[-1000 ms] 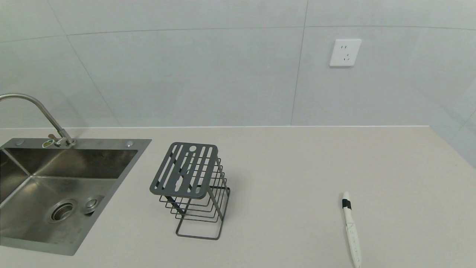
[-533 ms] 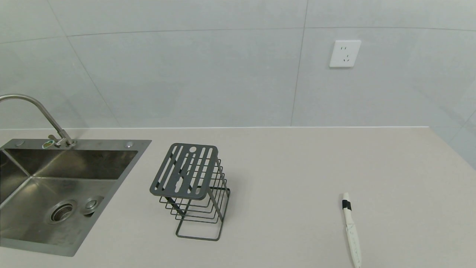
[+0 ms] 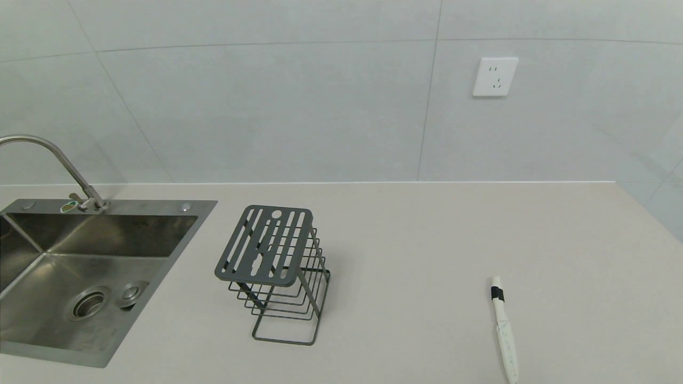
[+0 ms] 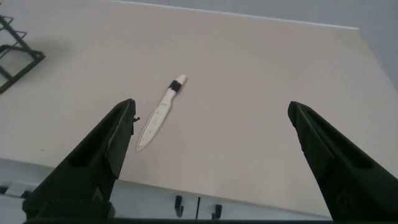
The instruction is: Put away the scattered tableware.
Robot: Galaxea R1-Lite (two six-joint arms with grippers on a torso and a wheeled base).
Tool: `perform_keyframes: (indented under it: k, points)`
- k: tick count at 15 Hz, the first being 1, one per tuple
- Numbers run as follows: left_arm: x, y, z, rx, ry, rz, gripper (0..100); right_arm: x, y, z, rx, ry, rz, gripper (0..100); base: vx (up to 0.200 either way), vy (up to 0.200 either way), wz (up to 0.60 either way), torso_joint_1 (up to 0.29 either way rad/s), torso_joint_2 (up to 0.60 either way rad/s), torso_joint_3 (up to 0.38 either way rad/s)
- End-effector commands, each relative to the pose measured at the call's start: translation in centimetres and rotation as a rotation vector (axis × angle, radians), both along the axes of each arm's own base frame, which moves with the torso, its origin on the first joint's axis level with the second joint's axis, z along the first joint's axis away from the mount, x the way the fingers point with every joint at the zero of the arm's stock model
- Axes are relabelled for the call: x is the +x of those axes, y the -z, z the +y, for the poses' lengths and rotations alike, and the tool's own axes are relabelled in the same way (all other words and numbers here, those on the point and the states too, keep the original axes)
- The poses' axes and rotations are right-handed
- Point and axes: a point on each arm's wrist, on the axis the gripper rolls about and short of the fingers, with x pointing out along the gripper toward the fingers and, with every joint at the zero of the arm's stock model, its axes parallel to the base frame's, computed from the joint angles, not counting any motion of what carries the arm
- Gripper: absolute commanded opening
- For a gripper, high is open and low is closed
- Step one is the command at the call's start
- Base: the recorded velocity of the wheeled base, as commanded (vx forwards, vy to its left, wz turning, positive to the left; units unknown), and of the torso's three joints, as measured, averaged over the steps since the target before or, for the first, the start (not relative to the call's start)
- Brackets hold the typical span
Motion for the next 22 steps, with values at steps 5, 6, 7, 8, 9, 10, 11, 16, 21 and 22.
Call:
perform_keyframes:
  k: [5, 6, 7, 8, 9, 10, 11, 16, 21, 22]
  points:
    - [0.0, 0.0, 0.0, 0.000, -0.001, 0.001, 100, 5.0, -0.1, 0.5, 0.027, -0.113, 0.301, 100, 0.000, 0.000, 0.00, 0.000, 0.00, 0.000]
    - [0.0, 0.0, 0.0, 0.000, -0.002, 0.001, 100, 5.8, -0.3, 0.6, 0.038, -0.138, 0.335, 100, 0.000, 0.000, 0.00, 0.000, 0.00, 0.000]
    - [0.0, 0.0, 0.0, 0.000, -0.002, 0.001, 100, 6.7, -0.4, 0.7, 0.038, -0.154, 0.372, 100, 0.000, 0.000, 0.00, 0.000, 0.00, 0.000]
    - [0.0, 0.0, 0.0, 0.000, -0.002, 0.001, 100, 7.4, -0.4, 0.9, 0.034, -0.164, 0.401, 100, 0.000, 0.000, 0.00, 0.000, 0.00, 0.000]
    - [0.0, 0.0, 0.0, -0.002, -0.001, 0.001, 100, 7.9, -0.5, 1.0, 0.029, -0.175, 0.415, 100, 0.000, 0.000, 0.00, 0.000, 0.00, 0.000]
    - [0.0, 0.0, 0.0, 0.000, -0.002, 0.001, 100, 8.5, -0.8, 1.3, 0.024, -0.192, 0.420, 100, 0.000, 0.000, 0.00, 0.000, 0.00, 0.000]
    - [0.0, 0.0, 0.0, 0.000, -0.001, 0.001, 100, 9.1, -1.1, 1.5, 0.017, -0.204, 0.431, 100, 0.000, 0.000, 0.00, 0.000, 0.00, 0.000]
    - [0.0, 0.0, 0.0, -0.002, -0.001, 0.001, 100, 13.7, 0.1, 4.1, -0.088, -0.212, 0.547, 100, 0.000, 0.000, 0.00, 0.000, 0.00, 0.000]
    - [0.0, 0.0, 0.0, 0.000, -0.002, 0.001, 100, 16.3, 2.7, 8.2, -0.032, -0.042, 0.630, 100, 0.000, 0.000, 0.00, 0.000, 0.00, 0.000]
    - [0.0, 0.0, 0.0, 0.000, -0.002, 0.001, 100, 16.5, 3.0, 8.6, -0.030, -0.013, 0.641, 100, 0.000, 0.000, 0.00, 0.000, 0.00, 0.000]
